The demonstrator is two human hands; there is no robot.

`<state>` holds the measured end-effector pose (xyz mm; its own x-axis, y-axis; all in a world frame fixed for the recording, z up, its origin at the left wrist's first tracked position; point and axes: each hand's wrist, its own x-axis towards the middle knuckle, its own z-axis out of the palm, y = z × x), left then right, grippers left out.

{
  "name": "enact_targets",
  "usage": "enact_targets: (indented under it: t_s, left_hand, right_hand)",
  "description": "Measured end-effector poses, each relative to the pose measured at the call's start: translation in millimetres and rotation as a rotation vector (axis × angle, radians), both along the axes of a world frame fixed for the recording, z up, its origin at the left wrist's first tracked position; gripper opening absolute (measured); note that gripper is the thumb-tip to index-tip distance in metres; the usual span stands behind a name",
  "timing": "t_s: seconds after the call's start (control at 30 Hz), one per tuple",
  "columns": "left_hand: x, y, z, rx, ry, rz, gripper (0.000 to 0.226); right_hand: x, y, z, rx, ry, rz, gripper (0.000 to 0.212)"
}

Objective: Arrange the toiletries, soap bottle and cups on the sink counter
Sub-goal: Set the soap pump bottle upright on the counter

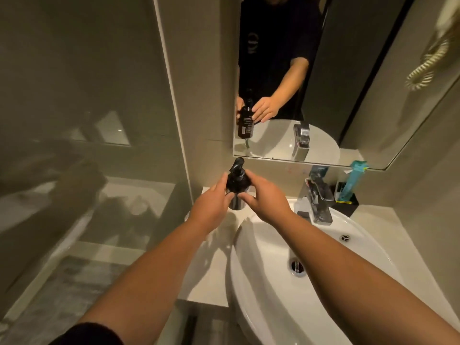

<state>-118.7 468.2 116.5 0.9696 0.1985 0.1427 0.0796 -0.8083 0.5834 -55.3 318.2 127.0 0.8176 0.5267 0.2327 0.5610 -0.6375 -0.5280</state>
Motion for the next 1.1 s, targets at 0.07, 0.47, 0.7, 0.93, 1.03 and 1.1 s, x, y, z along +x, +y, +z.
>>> enact_targets:
  t_s: [0.07,0.47,0.7,0.93,1.03,1.1]
  left_hand:
    - [18.9,-4.4,-5.7,0.011,0.018,-0.02,0.058]
    - [126.7,-6.4,-59.8,-0.019,0.161,-0.062,0.058]
    - [158.7,-0.1,-94.2,0.023,0.236,-0.151,0.058]
    - [179.6,8.9,-122.8,-0.01,0.269,-0.221,0.056]
    - [182.6,7.9,-130.6,-0.015,0.266,-0.213,0.056]
    - [182.6,6.6,-132.2,-0.011,0.263,-0.203,0.056]
  right_hand:
    - [16.7,-4.4,-7.5,0.002,0.019,-0.018,0.059]
    - [110.9,-0.2,-67.7,-0.002,0.143,-0.124,0.057]
    - [126.0,6.8,-107.1,0.026,0.222,-0.245,0.05]
    - [134.3,12.3,-133.2,0.055,0.26,-0.312,0.046]
    - [135.5,13.4,-139.1,0.062,0.266,-0.34,0.055]
    - [137.0,13.0,-141.0,0.05,0.271,-0.342,0.06]
